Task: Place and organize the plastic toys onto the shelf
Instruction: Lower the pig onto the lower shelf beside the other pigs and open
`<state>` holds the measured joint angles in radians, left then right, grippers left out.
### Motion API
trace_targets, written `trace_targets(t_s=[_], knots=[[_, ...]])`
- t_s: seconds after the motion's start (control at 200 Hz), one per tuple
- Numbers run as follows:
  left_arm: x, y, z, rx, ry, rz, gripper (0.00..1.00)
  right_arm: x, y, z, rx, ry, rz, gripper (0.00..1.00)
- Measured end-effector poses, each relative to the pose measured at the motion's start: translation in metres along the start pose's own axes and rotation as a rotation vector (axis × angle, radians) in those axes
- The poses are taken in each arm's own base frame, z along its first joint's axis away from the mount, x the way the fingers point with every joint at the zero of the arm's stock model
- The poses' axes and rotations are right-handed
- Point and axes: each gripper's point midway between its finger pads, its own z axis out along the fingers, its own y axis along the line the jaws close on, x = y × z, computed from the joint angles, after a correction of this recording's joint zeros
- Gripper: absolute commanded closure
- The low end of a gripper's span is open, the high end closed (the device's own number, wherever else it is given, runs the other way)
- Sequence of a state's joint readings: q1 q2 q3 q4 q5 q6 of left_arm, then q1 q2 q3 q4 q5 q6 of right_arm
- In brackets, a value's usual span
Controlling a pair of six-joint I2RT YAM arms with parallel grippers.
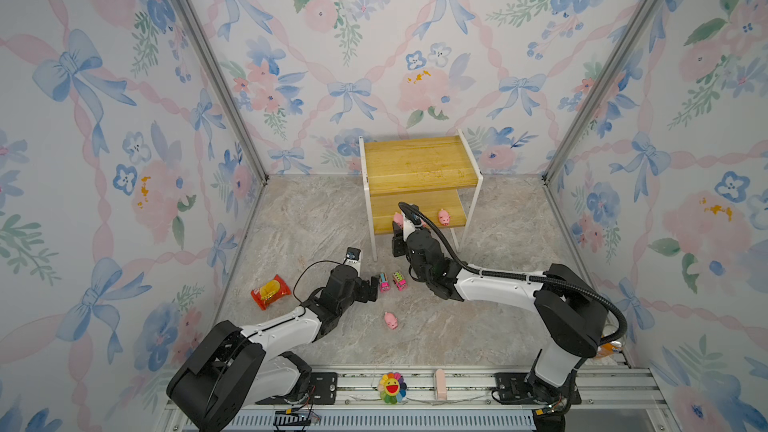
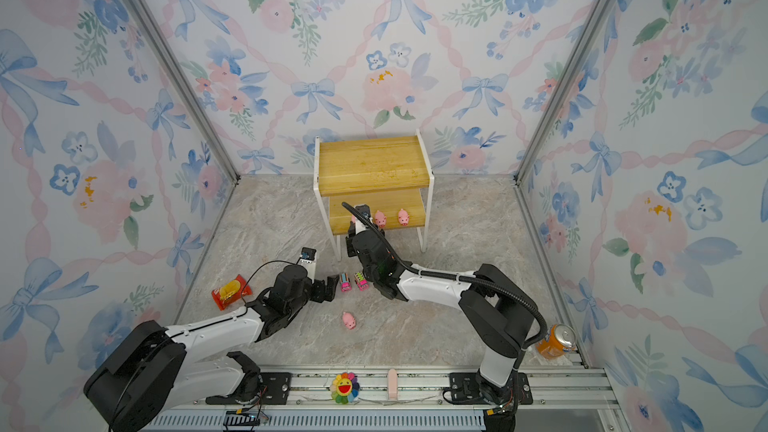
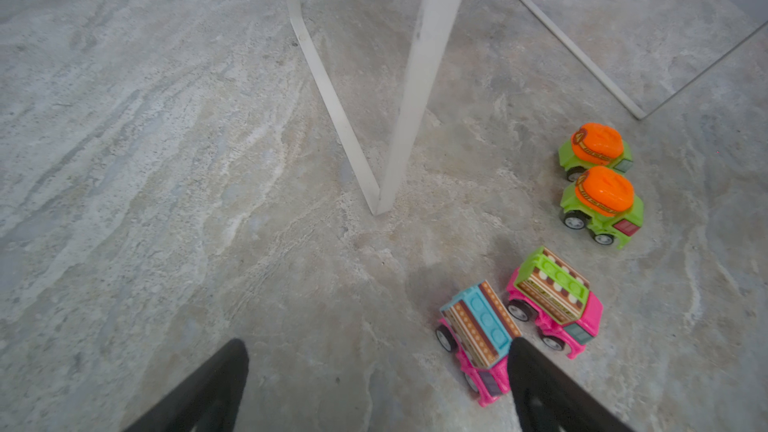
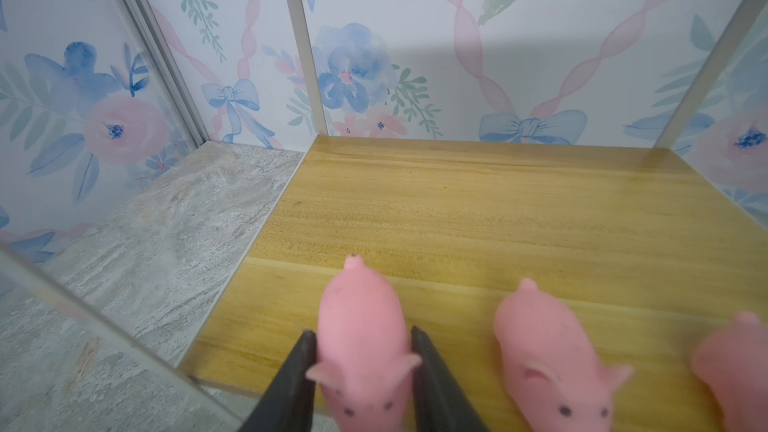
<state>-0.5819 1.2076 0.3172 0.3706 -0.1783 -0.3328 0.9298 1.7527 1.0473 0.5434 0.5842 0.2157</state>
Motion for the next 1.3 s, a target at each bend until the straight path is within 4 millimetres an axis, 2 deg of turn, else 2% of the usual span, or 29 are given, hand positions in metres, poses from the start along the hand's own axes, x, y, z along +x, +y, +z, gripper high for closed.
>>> trace_targets(t_s=[0.36, 0.665, 1.3], knots=[[-0.004, 0.004, -0.002, -0.024, -0.017, -0.003, 0.02, -0.009, -0.003, 0.005, 0.009, -0.016, 0.013, 0.61], [-0.004, 0.009, -0.003, -0.042, -0.021, -0.007, 0.02, -0.001, -0.002, 0.008, 0.012, 0.001, 0.002, 0.61], [0.003, 0.012, -0.003, -0.048, -0.009, -0.005, 0.02, 0.001, 0.003, 0.014, 0.013, 0.001, -0.012, 0.61]])
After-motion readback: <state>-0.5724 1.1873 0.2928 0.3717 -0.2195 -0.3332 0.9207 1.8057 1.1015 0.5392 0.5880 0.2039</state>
